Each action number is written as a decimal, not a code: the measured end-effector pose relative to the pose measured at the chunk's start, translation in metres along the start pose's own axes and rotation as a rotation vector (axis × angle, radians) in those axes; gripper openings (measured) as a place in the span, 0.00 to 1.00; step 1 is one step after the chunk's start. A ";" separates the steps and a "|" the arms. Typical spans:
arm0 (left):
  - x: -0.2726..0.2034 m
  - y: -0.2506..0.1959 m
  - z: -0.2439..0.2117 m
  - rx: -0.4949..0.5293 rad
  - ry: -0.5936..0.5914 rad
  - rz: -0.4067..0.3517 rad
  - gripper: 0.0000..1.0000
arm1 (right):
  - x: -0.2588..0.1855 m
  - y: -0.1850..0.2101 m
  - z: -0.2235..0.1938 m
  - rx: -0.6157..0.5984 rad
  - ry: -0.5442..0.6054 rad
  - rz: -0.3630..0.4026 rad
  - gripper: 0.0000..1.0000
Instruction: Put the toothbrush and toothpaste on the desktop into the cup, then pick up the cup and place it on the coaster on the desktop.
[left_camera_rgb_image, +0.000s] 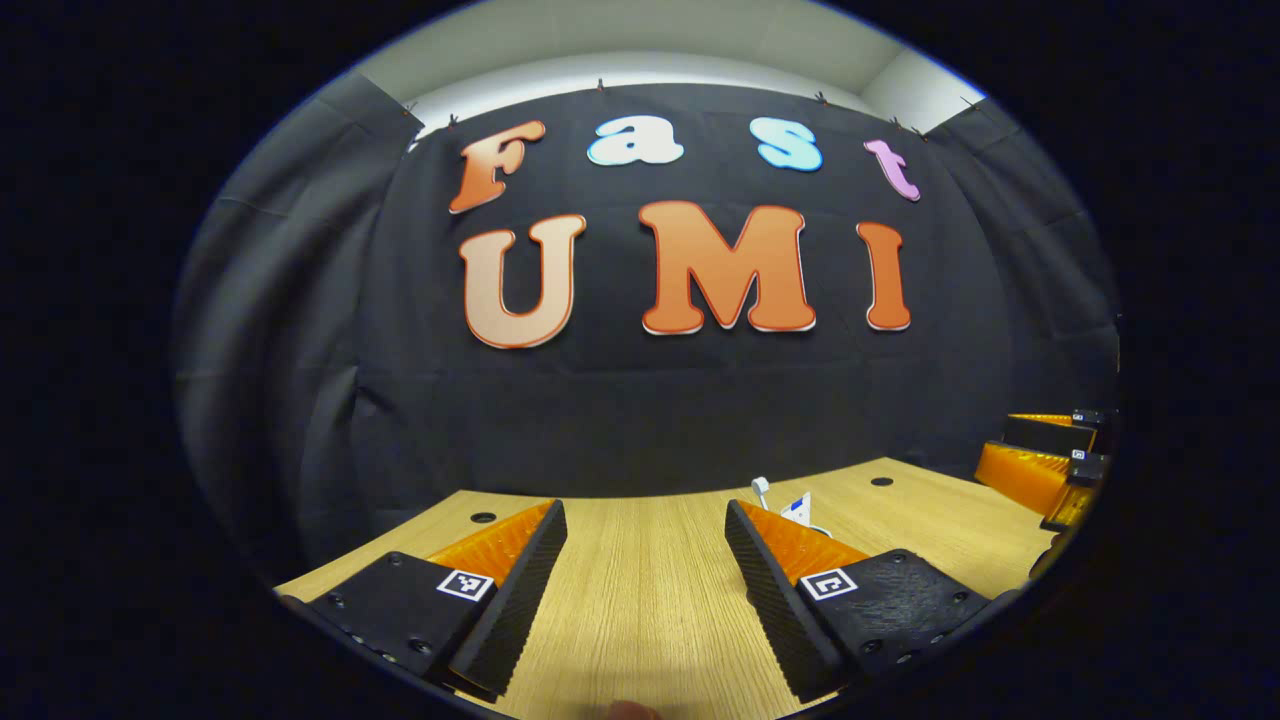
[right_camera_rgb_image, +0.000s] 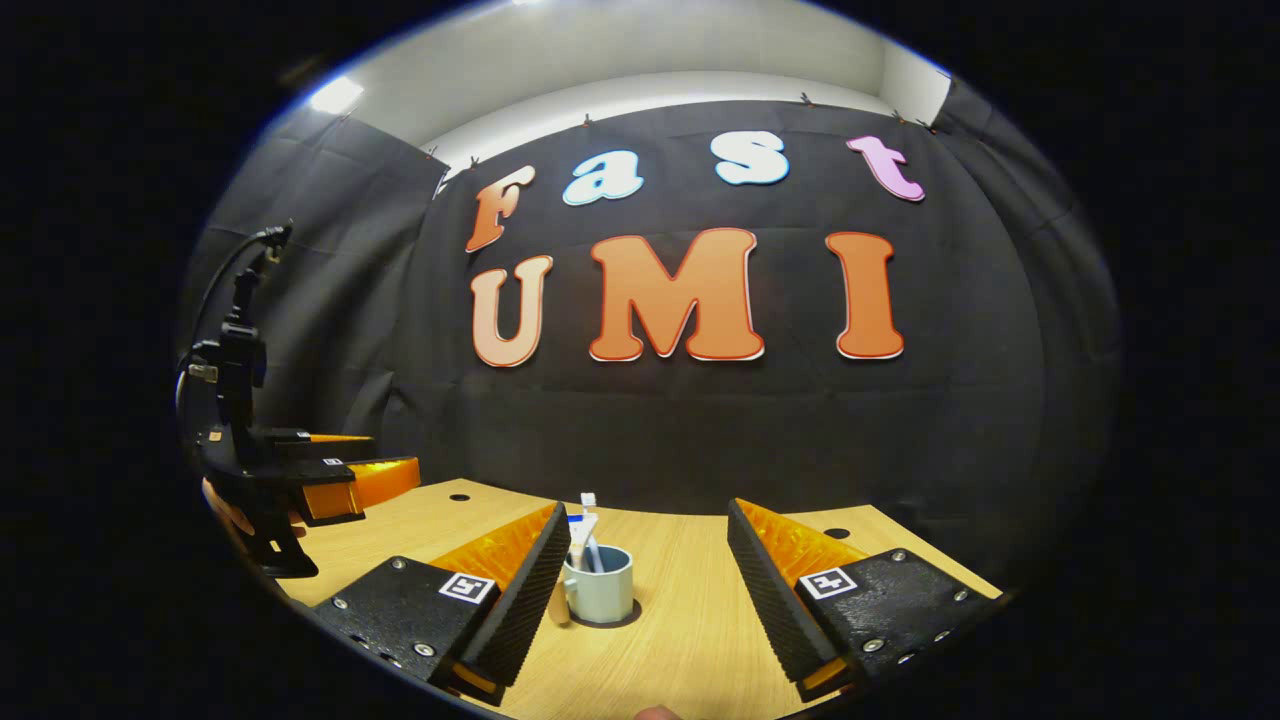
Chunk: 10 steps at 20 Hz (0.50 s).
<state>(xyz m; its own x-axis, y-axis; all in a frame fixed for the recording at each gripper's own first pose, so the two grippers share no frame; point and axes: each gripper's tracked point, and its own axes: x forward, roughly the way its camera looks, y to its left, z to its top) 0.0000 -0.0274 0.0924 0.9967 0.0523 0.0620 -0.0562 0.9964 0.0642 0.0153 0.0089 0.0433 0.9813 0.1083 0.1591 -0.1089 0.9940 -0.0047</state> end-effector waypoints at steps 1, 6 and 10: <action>0.000 0.001 -0.002 -0.016 -0.009 0.002 0.95 | 0.000 0.009 0.002 -0.005 -0.006 0.011 0.95; -0.020 0.017 -0.011 -0.057 -0.018 -0.001 0.95 | 0.002 0.038 0.006 -0.039 -0.033 0.032 0.95; -0.018 0.027 -0.021 -0.054 -0.001 0.015 0.95 | 0.005 0.052 0.008 -0.040 -0.036 0.039 0.95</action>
<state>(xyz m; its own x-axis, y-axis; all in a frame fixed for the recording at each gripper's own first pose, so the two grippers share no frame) -0.0184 0.0004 0.0725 0.9958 0.0671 0.0630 -0.0678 0.9977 0.0090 0.0135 0.0613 0.0520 0.9700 0.1467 0.1937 -0.1394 0.9889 -0.0510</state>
